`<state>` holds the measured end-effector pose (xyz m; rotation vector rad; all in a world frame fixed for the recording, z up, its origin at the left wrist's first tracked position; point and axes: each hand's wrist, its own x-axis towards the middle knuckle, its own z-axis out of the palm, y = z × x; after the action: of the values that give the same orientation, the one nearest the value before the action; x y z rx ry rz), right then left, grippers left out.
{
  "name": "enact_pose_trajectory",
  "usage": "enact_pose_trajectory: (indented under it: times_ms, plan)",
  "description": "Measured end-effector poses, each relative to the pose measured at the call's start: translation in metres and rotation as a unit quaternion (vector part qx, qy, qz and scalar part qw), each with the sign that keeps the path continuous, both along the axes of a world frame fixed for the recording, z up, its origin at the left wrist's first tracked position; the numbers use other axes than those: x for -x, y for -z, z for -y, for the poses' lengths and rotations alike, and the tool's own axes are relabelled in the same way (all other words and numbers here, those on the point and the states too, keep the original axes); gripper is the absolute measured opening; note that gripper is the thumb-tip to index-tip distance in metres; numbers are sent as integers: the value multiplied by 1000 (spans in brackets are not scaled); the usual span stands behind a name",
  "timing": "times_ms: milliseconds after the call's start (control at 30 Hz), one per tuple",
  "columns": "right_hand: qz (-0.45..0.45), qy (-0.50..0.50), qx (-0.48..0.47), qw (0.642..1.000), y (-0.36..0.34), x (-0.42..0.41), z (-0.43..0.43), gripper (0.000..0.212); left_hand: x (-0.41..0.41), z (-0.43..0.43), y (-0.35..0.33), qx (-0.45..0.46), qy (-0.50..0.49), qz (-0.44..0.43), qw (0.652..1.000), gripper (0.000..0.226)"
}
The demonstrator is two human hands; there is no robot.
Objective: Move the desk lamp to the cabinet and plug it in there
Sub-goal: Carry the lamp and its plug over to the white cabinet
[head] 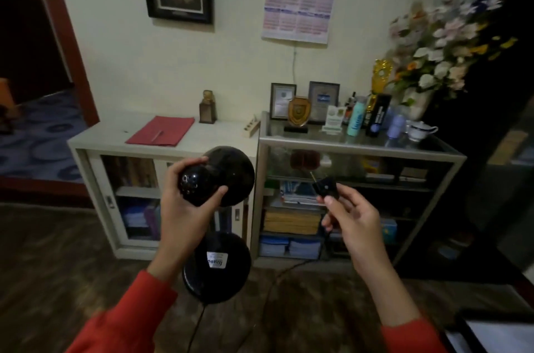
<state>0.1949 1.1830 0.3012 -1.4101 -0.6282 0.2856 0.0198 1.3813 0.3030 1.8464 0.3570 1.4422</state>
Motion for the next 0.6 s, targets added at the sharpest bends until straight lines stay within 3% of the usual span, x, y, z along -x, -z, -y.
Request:
enact_pose_trajectory:
  times_ms: [333, 600]
  plan:
    - [0, -53, -14, 999, -2, -79, -196, 25, -71, -180, 11, 20, -50, -6, 999, 58]
    - [-6, -56, -16, 998, -10, -136, -340, 28, -136, -332, 6, 22, -13, -2, 1000, 59]
